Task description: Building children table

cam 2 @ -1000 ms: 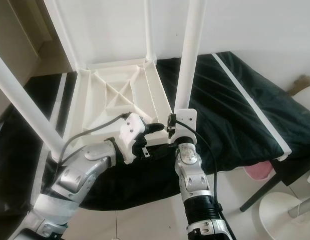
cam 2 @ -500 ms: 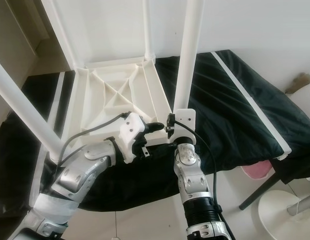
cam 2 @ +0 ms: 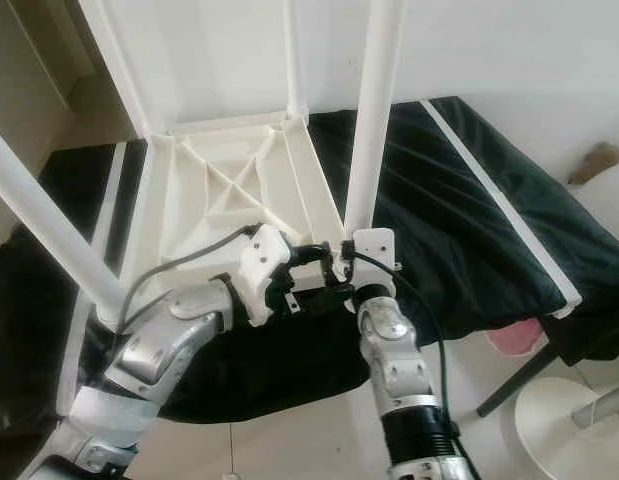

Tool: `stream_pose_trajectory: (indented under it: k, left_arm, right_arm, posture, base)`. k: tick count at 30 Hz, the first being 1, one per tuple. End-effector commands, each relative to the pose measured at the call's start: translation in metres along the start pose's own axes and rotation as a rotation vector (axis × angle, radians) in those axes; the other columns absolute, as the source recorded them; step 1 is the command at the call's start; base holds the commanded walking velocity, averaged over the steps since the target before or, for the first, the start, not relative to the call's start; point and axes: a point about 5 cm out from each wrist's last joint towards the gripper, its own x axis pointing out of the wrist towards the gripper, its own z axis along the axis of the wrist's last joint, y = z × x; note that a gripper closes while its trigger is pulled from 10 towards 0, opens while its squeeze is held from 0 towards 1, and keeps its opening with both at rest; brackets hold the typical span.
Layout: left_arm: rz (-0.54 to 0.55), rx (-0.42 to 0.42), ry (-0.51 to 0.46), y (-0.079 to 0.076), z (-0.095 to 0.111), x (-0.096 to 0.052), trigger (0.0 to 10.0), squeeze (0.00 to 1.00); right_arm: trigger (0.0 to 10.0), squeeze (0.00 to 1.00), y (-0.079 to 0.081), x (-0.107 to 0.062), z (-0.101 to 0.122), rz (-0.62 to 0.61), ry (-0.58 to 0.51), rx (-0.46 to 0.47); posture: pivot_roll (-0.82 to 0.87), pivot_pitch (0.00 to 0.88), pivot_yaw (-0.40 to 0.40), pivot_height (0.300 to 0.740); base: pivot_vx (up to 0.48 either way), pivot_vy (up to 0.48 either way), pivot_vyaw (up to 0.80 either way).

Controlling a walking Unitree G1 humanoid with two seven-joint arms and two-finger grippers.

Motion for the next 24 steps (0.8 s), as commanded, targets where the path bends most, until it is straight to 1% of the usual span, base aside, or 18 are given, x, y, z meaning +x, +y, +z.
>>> stream_pose_trajectory:
  k: [1, 2, 3, 4, 6, 8, 10, 13, 15, 16, 17, 18, 19, 20, 21, 24]
  left_arm:
    - [-0.021, 0.011, 0.011, 0.003, 0.000, -0.002, 10.0, 0.00]
    - [-0.021, 0.011, 0.011, 0.003, 0.000, -0.001, 10.0, 0.00]
    - [-0.021, 0.009, 0.010, 0.003, 0.000, -0.002, 10.0, 0.00]
    - [-0.022, 0.008, 0.010, 0.002, 0.000, -0.002, 10.0, 0.00]
    - [-0.022, 0.007, 0.010, 0.002, -0.001, -0.003, 10.0, 0.00]
    - [-0.023, 0.009, 0.012, 0.002, 0.000, -0.003, 10.0, 0.00]
    - [-0.022, 0.011, 0.012, 0.003, 0.000, -0.002, 10.0, 0.00]
    - [-0.021, 0.012, 0.012, 0.004, 0.001, -0.002, 10.0, 0.00]
    - [-0.017, 0.018, 0.012, 0.005, 0.002, -0.003, 10.0, 0.00]
    - [-0.017, 0.018, 0.012, 0.005, 0.002, -0.003, 10.0, 0.00]
    - [-0.015, 0.018, 0.012, 0.006, 0.002, -0.003, 10.0, 0.00]
    - [-0.007, 0.020, 0.012, 0.006, 0.002, -0.004, 10.0, 0.00]
    - [-0.007, 0.020, 0.012, 0.006, 0.002, -0.004, 10.0, 0.00]
    - [0.000, 0.022, 0.013, 0.007, 0.002, -0.005, 10.0, 0.00]
    - [0.015, 0.027, 0.014, 0.007, 0.003, -0.008, 10.0, 0.00]
    - [0.023, 0.029, 0.014, 0.008, 0.003, -0.009, 10.0, 0.00]
  right_arm:
    - [10.0, 1.00, -0.009, -0.004, -0.003, 0.051, 0.003, -0.006]
    - [10.0, 1.00, -0.013, -0.005, -0.003, 0.061, 0.006, -0.016]
    - [10.0, 0.00, -0.020, -0.005, -0.002, 0.100, 0.004, -0.032]
    - [10.0, 0.00, -0.025, -0.006, -0.001, 0.129, 0.003, -0.044]
    - [10.0, 0.00, -0.027, -0.006, -0.001, 0.147, 0.002, -0.050]
    - [10.0, 0.00, -0.036, -0.002, 0.005, 0.241, 0.007, -0.073]
    - [10.0, 0.00, -0.043, 0.003, 0.010, 0.306, 0.012, -0.095]
    - [10.0, 0.00, -0.045, 0.006, 0.013, 0.330, 0.015, -0.105]
    - [10.0, 0.00, -0.047, 0.012, 0.017, 0.377, 0.022, -0.131]
    - [10.0, 0.00, -0.047, 0.012, 0.017, 0.377, 0.022, -0.131]
    - [10.0, 0.00, -0.048, 0.014, 0.018, 0.395, 0.029, -0.132]
    - [10.0, 0.00, -0.044, 0.020, 0.016, 0.440, 0.050, -0.146]
    - [10.0, 0.00, -0.044, 0.020, 0.016, 0.440, 0.050, -0.146]
    - [10.0, 0.00, -0.041, 0.025, 0.015, 0.476, 0.063, -0.158]
    - [10.0, 0.00, -0.032, 0.035, 0.010, 0.540, 0.096, -0.163]
    - [10.0, 0.00, -0.026, 0.039, 0.007, 0.569, 0.110, -0.164]
  posture:
    - [-0.02, 0.000, 0.035, 0.740]
    - [-0.02, 0.000, 0.035, 0.740]
    - [-0.02, 0.000, 0.037, 0.740]
    - [-0.02, 0.000, 0.037, 0.740]
    - [-0.02, 0.000, 0.037, 0.740]
    - [-0.01, 0.000, 0.039, 0.740]
    - [-0.01, 0.000, 0.037, 0.740]
    - [-0.01, 0.000, 0.037, 0.740]
    - [0.00, 0.000, 0.034, 0.740]
    - [0.00, 0.000, 0.034, 0.740]
    - [0.01, 0.000, 0.027, 0.740]
    - [0.02, 0.000, 0.022, 0.740]
    - [0.02, 0.000, 0.022, 0.740]
    - [0.03, 0.000, 0.015, 0.740]
    - [0.05, 0.000, 0.011, 0.740]
    - [0.06, 0.000, 0.008, 0.740]
  base:
    - [0.000, 0.000, 0.00]
    - [0.000, 0.000, 0.00]
    - [0.000, 0.000, 0.00]
    - [0.000, 0.000, 0.00]
    - [0.000, 0.000, 0.00]
    - [0.000, 0.000, 0.00]
    - [0.000, 0.000, 0.00]
    - [0.000, 0.000, 0.00]
    - [0.000, 0.000, 0.00]
    - [0.000, 0.000, 0.00]
    - [0.000, 0.000, 0.00]
    - [0.000, 0.000, 0.00]
    - [0.000, 0.000, 0.00]
    - [0.000, 0.000, 0.00]
    - [0.000, 0.000, 0.00]
    - [0.000, 0.000, 0.00]
